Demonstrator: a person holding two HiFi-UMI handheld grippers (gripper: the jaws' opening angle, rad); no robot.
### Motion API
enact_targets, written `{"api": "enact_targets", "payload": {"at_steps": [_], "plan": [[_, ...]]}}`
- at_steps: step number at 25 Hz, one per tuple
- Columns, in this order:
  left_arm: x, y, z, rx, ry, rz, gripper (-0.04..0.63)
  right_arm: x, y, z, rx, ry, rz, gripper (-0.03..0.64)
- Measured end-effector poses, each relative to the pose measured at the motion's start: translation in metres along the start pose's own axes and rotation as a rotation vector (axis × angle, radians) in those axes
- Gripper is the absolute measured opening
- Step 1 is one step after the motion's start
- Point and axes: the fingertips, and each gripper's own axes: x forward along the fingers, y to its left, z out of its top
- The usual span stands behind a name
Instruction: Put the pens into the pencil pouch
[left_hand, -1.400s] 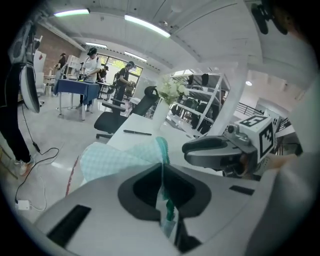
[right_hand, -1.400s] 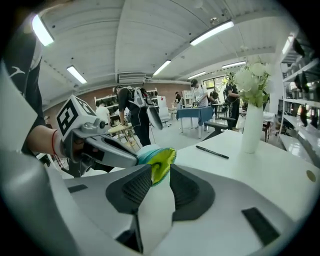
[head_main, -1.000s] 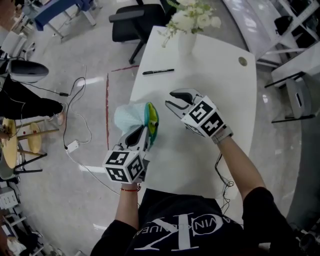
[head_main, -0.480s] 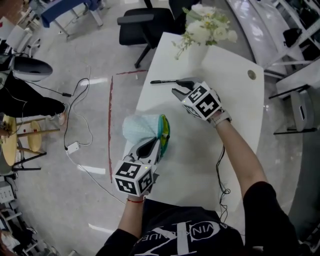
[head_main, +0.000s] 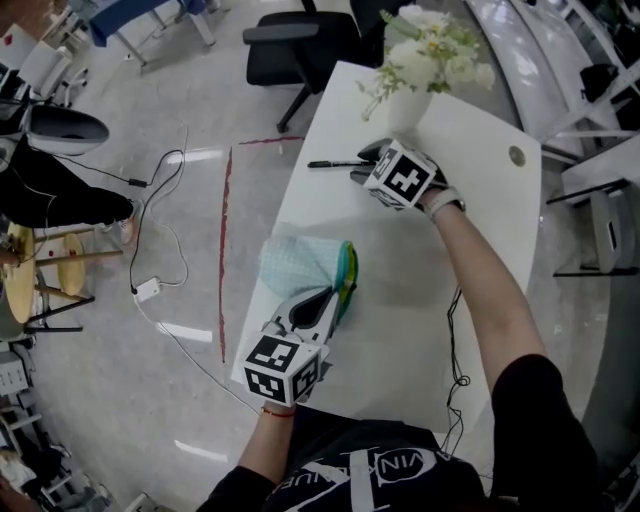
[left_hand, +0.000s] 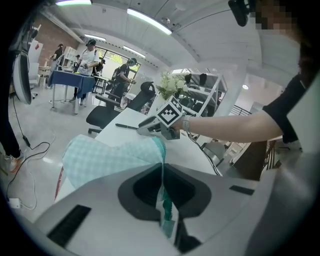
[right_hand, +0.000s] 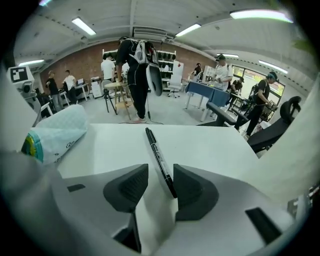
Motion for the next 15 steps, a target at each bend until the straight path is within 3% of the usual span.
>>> {"api": "enact_targets", "payload": {"at_steps": [3, 6, 15], "plan": [[0.001, -0.002, -0.004, -0.001, 0.005, -0.001, 0.015, 0.002, 0.002, 0.002, 0.000, 0.013, 0.042, 0.137], [0.002, -0.003, -0.008, -0.002, 0.011, -0.004, 0.015, 0.003, 0.005, -0.001, 0.010, 0.015, 0.037, 0.052], [0.006, -0.008, -0.001, -0.008, -0.001, -0.026, 0.015, -0.038, 0.025, -0.016, 0.133, -0.105, 0.016, 0.049]]}}
